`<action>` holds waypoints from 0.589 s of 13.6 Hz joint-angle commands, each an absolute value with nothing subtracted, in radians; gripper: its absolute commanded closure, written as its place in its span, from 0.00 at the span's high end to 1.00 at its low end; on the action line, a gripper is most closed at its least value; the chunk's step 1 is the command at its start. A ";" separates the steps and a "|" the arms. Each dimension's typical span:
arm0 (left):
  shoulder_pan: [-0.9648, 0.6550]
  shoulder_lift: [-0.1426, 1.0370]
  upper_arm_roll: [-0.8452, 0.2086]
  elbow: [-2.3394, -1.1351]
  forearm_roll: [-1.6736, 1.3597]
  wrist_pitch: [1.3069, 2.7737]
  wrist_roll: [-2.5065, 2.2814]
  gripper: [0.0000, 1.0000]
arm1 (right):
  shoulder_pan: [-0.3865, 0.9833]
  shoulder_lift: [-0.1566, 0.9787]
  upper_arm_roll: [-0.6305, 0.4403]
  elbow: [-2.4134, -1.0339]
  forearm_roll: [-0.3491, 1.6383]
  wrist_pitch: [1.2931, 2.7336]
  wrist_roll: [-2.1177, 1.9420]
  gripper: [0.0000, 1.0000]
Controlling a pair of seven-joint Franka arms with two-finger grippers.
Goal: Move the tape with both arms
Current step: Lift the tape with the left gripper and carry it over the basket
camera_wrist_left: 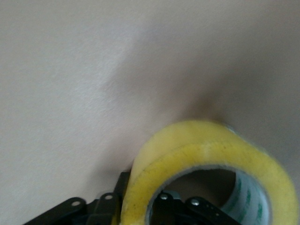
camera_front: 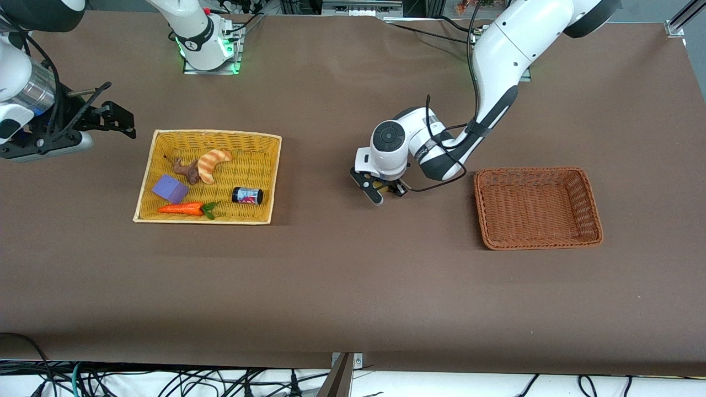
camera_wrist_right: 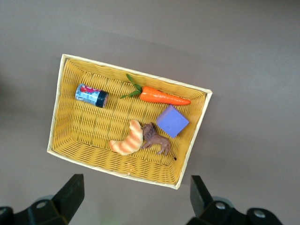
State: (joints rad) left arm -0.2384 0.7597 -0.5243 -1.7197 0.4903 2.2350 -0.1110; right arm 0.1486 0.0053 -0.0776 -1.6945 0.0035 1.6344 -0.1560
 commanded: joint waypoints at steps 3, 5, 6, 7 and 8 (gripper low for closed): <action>-0.128 0.542 -0.618 -1.709 0.355 1.989 -0.127 0.05 | 0.149 -0.012 -0.075 -1.697 0.026 1.635 -0.169 1.00; -0.031 0.464 -0.679 -1.662 0.275 1.800 -0.103 0.06 | 0.152 -0.006 -0.075 -1.694 0.025 1.637 -0.175 1.00; 0.004 0.431 -0.689 -1.639 0.273 1.704 -0.101 0.06 | 0.150 -0.003 -0.077 -1.692 0.026 1.641 -0.175 1.00; 0.040 0.387 -0.687 -1.628 0.273 1.610 -0.083 0.06 | 0.152 0.005 -0.077 -1.692 0.026 1.649 -0.167 1.00; 0.099 0.347 -0.687 -1.625 0.273 1.551 -0.056 0.06 | 0.155 0.006 -0.077 -1.690 0.038 1.651 -0.164 1.00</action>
